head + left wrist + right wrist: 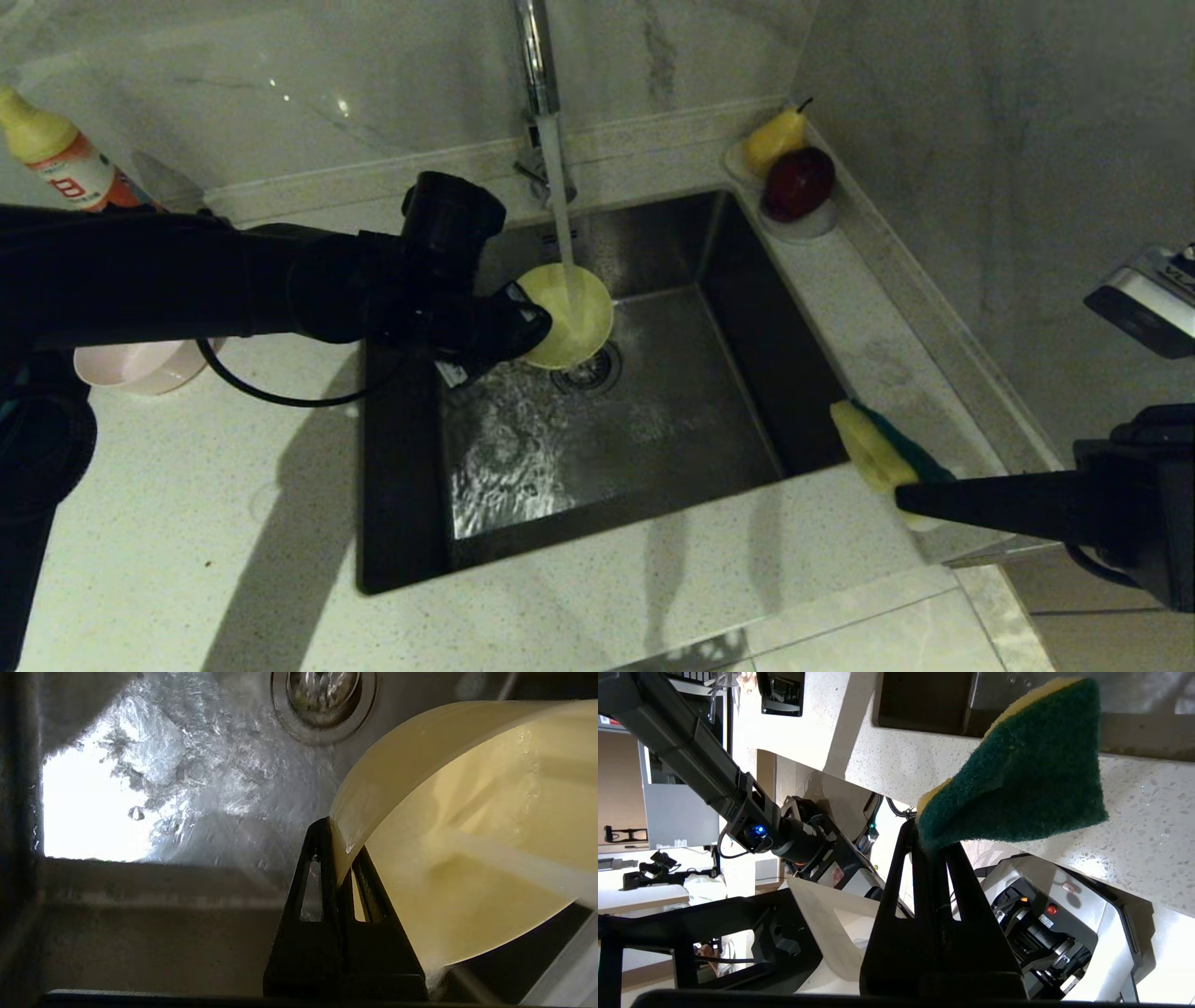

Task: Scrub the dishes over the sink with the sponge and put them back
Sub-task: Wash the bowl

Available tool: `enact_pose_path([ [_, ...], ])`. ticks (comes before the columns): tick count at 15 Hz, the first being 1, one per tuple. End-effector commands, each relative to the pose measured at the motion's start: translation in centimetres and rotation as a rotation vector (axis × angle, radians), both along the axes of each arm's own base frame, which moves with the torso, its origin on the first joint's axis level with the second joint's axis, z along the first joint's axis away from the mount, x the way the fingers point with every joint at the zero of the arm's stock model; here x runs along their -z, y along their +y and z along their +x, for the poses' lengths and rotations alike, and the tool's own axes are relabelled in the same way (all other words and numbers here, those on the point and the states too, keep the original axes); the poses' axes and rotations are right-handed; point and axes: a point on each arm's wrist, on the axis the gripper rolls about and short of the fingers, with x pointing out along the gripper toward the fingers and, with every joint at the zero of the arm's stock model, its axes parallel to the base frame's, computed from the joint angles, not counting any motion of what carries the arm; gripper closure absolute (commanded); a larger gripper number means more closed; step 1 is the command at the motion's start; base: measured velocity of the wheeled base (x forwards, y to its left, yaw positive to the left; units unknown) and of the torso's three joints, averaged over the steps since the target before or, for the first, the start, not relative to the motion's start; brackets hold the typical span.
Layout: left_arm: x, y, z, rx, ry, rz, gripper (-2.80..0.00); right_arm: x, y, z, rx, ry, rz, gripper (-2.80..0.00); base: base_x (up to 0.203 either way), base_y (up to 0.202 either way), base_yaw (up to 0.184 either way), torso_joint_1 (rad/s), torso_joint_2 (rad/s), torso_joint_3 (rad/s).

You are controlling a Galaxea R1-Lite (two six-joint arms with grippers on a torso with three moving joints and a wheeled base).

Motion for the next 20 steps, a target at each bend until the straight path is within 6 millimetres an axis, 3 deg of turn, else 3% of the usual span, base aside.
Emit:
enact_pose_path([
  [1,-0.7,0.2,-0.8,0.0,0.009,-0.001,0.0,0.1,0.1,0.1,-0.003,0.007,0.0,0.0,0.0,0.0,0.0,0.0,0.0,0.0],
  [5,0.2,0.4,-1.8,0.017,0.119,0.067,0.0,0.2,0.2,0.4,-0.016,-0.019,-0.026,0.0,0.0,0.0,0.0,0.0,0.0,0.0],
  [10,0.0,0.1,-3.3,0.04,0.166,0.104,0.0,-0.4,0.1,0.2,-0.018,-0.042,-0.017,0.0,0.0,0.0,0.0,0.0,0.0,0.0],
  [12,-1.5,0.7,-4.0,-0.03,0.104,0.131,0.0,-0.2,0.0,0.1,-0.017,-0.037,-0.019,0.0,0.0,0.0,0.0,0.0,0.0,0.0],
  [16,-6.5,3.0,-5.9,-0.123,-0.131,0.13,0.0,0.0,0.1,0.3,-0.017,-0.03,-0.022,0.0,0.0,0.0,0.0,0.0,0.0,0.0],
  [20,-8.0,4.8,-6.8,-0.126,-0.346,0.175,0.0,0.1,0.3,0.6,-0.018,-0.025,-0.027,0.0,0.0,0.0,0.0,0.0,0.0,0.0],
])
